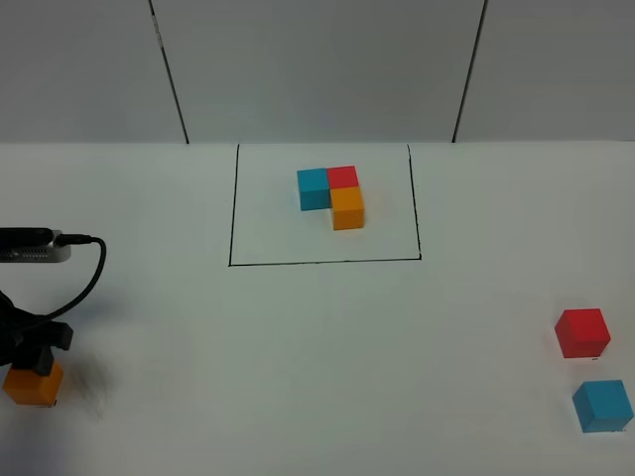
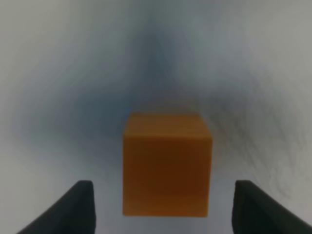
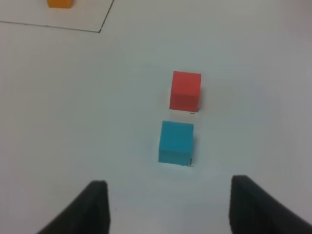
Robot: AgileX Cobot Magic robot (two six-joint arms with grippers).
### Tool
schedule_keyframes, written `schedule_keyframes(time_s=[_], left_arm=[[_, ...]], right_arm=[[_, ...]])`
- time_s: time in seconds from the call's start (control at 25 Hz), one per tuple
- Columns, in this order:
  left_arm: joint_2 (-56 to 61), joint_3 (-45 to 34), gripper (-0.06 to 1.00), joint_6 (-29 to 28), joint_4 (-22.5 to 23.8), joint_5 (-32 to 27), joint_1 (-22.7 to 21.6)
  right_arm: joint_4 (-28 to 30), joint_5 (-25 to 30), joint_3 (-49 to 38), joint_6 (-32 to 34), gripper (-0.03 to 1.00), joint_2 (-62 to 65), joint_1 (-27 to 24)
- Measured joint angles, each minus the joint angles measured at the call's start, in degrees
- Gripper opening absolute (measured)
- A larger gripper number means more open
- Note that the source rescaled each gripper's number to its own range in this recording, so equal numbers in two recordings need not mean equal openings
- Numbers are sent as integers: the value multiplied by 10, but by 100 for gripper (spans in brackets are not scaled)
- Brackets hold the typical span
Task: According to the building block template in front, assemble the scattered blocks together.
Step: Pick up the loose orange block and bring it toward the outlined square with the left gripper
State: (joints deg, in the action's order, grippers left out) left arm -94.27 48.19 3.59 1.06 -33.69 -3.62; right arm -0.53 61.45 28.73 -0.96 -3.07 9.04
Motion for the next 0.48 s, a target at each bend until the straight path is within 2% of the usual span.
schedule_keyframes(time_s=[0.48], left_arm=[[-1,0,33,2,8,13,0]], right_arm=[[0,0,0,0,17,0,0]])
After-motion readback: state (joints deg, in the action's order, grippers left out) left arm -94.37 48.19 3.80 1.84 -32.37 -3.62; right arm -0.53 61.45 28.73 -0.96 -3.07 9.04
